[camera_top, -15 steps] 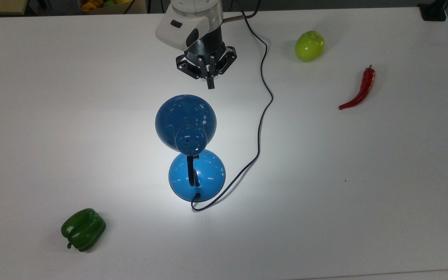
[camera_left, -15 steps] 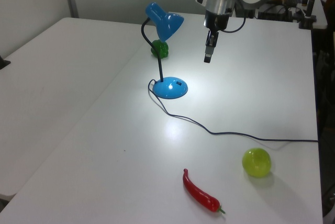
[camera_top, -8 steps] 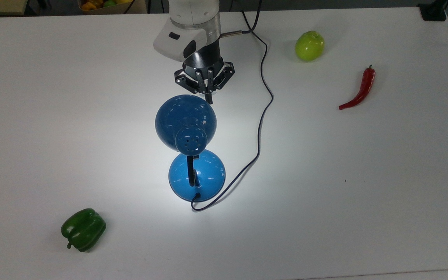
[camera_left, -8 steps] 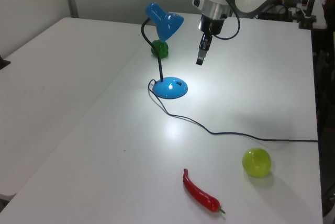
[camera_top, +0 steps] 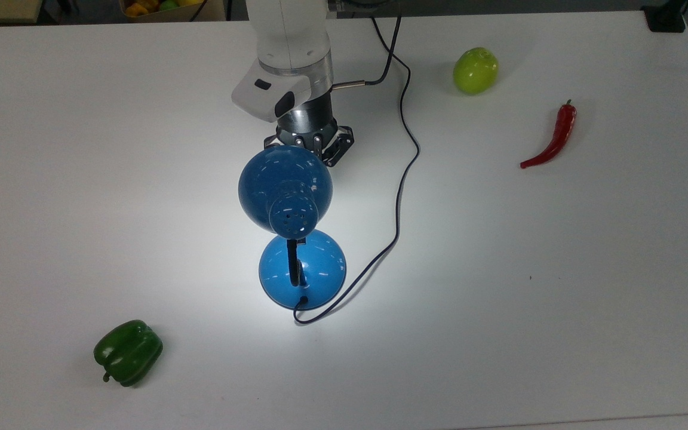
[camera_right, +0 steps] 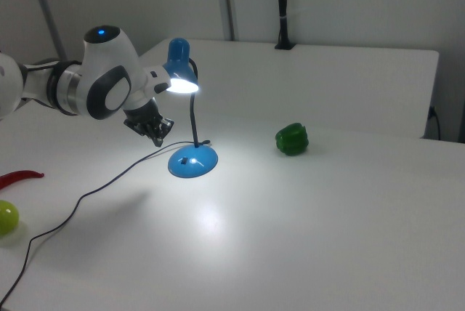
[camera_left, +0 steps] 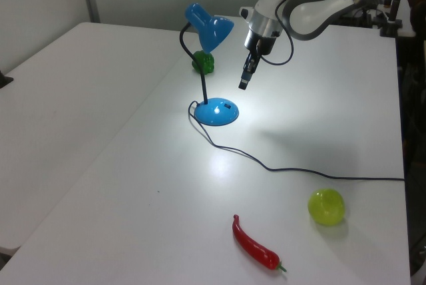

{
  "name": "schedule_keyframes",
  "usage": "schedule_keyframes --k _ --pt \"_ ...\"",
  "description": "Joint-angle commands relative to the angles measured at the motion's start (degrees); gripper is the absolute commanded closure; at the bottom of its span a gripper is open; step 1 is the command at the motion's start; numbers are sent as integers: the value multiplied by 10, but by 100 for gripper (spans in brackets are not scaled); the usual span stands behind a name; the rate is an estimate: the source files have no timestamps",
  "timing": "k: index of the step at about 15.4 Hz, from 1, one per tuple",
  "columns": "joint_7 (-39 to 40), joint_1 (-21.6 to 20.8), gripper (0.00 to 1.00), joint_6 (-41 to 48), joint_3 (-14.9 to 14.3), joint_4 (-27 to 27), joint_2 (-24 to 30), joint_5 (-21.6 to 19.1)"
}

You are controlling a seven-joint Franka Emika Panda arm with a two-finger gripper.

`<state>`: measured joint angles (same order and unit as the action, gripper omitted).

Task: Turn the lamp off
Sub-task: 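Move the gripper toward the blue lamp base, passing beside the shade, then lower the gripper onto the switch on the lamp base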

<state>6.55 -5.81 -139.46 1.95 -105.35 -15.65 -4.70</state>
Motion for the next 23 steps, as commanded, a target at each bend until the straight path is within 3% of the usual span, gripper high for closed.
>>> schedule_keyframes --k 1,23 --pt "-12 0 100 -45 -6 -5 -17 7" --pt "-6 -1 100 -178 -16 -1 -97 7"
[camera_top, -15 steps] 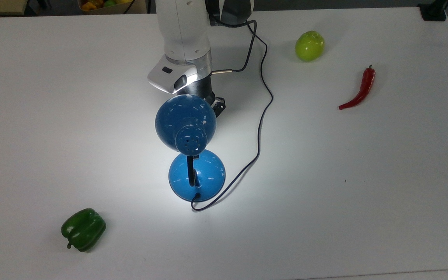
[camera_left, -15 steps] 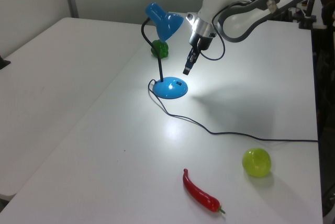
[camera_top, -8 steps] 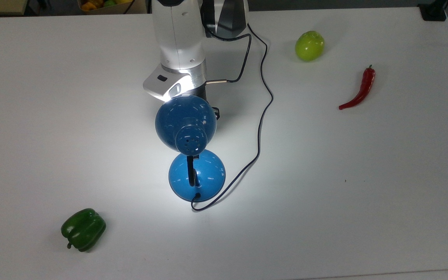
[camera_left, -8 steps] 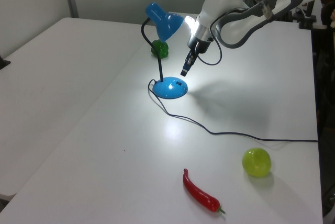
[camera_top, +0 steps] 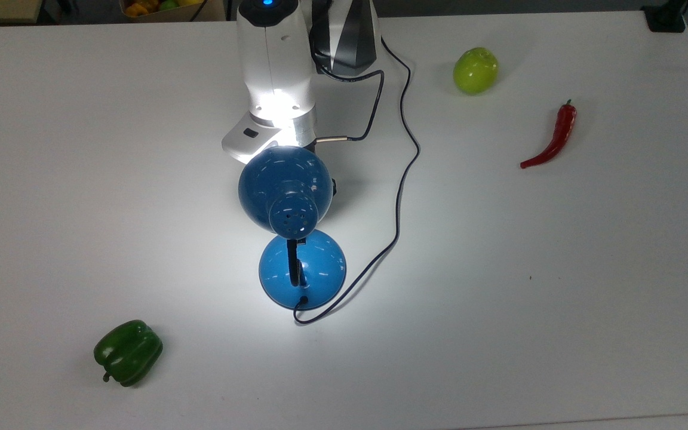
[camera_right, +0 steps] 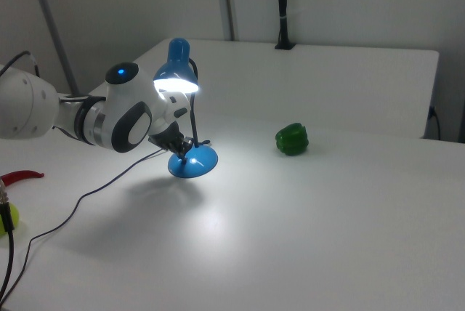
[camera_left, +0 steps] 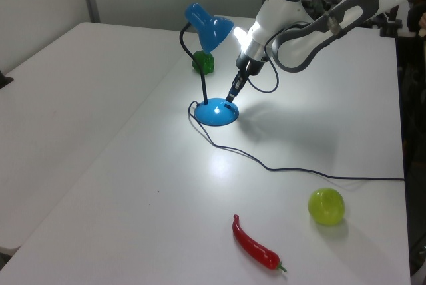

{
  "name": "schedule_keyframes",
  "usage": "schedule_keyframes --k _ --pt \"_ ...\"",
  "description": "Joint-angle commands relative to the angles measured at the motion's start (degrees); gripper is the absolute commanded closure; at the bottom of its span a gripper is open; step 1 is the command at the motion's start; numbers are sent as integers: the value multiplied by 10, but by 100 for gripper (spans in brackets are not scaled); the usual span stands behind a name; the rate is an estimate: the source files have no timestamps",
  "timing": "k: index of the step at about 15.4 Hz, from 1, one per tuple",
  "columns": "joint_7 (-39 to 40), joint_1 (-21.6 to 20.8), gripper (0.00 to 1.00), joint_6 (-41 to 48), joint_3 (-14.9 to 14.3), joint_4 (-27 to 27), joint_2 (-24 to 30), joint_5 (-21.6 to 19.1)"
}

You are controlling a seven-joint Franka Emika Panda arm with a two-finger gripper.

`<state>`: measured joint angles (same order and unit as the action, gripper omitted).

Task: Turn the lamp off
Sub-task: 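Lower the gripper onto the switch on the lamp base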

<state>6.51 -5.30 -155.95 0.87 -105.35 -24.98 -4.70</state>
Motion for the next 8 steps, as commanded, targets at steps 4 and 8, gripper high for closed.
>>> schedule_keyframes --k 4,8 --pt "-4 -6 100 -13 -5 0 -10 8" --pt "-1 -6 100 -13 -5 0 -15 9"
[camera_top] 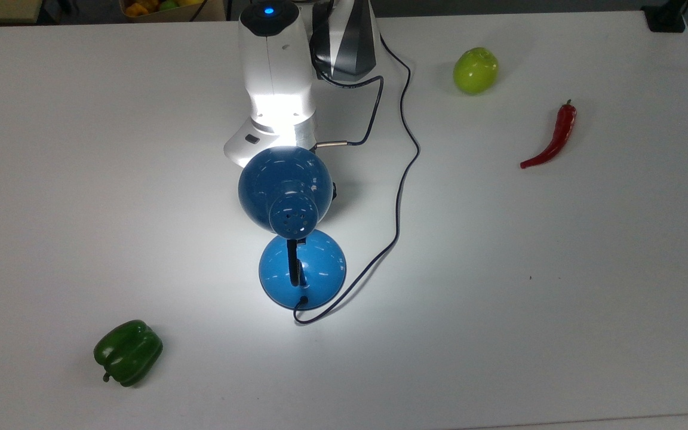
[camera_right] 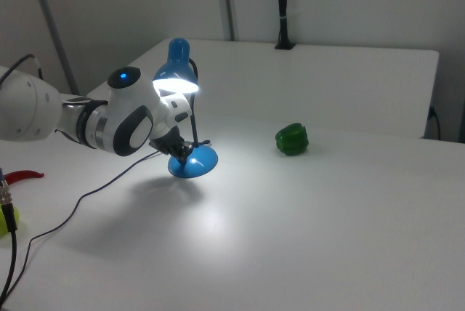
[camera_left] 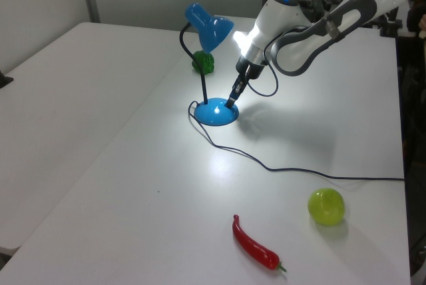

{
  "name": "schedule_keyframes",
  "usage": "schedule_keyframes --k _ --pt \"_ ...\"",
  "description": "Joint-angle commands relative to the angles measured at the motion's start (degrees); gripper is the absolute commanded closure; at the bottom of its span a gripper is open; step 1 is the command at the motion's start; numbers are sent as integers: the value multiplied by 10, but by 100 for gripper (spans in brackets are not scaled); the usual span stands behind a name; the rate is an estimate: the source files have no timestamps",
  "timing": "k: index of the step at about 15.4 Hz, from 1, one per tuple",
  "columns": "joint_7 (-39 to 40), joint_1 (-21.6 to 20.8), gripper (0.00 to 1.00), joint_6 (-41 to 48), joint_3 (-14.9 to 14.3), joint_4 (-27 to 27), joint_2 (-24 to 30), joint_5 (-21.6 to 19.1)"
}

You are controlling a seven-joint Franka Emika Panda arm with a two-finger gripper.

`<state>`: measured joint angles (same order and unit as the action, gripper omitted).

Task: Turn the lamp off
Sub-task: 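Lower the gripper onto the switch on the lamp base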

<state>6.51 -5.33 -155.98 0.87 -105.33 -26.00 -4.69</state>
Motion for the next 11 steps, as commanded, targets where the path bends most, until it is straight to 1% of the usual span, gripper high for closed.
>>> schedule_keyframes --k 1,11 --pt "-1 -6 100 -13 -5 0 -5 9" --pt "-1 -5 100 -3 -5 -9 -5 17"
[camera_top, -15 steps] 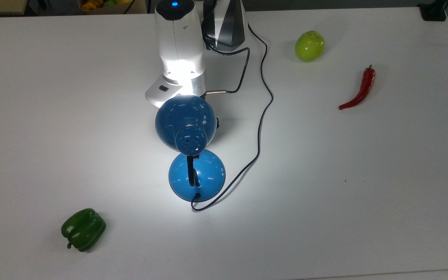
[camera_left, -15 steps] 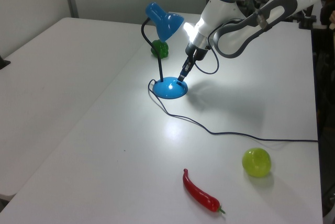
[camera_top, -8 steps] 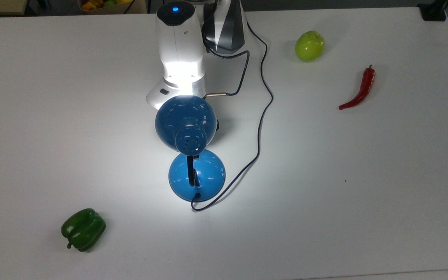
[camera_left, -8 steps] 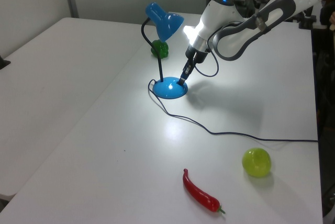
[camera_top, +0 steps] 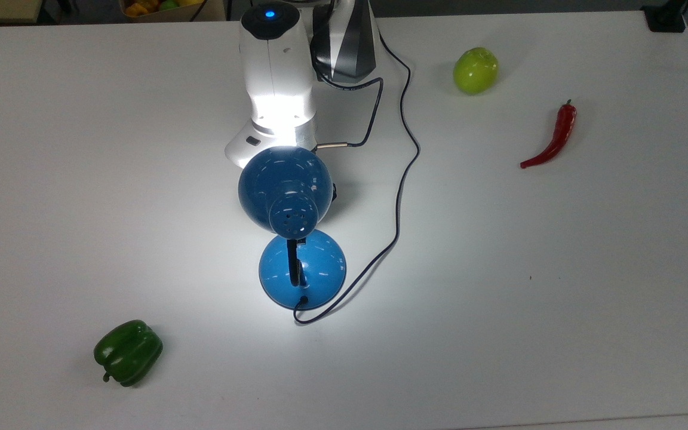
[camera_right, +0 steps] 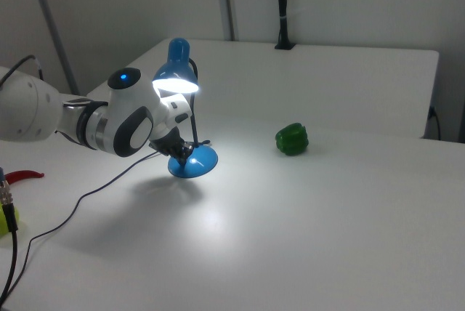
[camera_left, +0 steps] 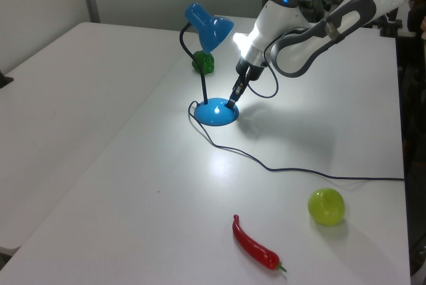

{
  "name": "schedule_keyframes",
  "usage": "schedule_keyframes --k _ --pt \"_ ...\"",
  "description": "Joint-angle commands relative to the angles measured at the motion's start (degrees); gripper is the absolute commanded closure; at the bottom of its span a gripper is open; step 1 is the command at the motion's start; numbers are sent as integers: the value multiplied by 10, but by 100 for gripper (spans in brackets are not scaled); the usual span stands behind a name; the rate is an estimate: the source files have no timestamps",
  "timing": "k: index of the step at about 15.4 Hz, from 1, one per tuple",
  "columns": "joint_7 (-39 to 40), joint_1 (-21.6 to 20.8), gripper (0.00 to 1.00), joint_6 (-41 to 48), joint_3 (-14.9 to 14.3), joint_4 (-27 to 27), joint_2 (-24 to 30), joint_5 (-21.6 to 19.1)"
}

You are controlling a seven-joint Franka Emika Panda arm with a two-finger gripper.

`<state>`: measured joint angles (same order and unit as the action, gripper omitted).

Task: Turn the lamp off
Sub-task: 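Lower the gripper onto the switch on the lamp base, then press the switch on the lamp base with the gripper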

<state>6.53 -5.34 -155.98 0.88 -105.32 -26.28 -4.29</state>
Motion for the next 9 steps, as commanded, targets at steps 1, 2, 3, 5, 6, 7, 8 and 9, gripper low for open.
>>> schedule_keyframes --k 1,2,3,5,6,7,8,9 --pt "-2 -5 100 -3 -5 -9 0 13" --pt "-2 -5 100 -2 -5 -9 1 13" --pt "-2 -5 100 2 -5 -9 2 13" --pt "-2 -5 100 11 -5 -9 2 14" --pt "-1 -5 100 11 -5 -9 2 14" --pt "-1 -5 100 12 -5 -9 2 14" --pt "-1 -5 100 12 -5 -10 2 14" --pt "-1 -5 100 13 -6 -16 2 15"
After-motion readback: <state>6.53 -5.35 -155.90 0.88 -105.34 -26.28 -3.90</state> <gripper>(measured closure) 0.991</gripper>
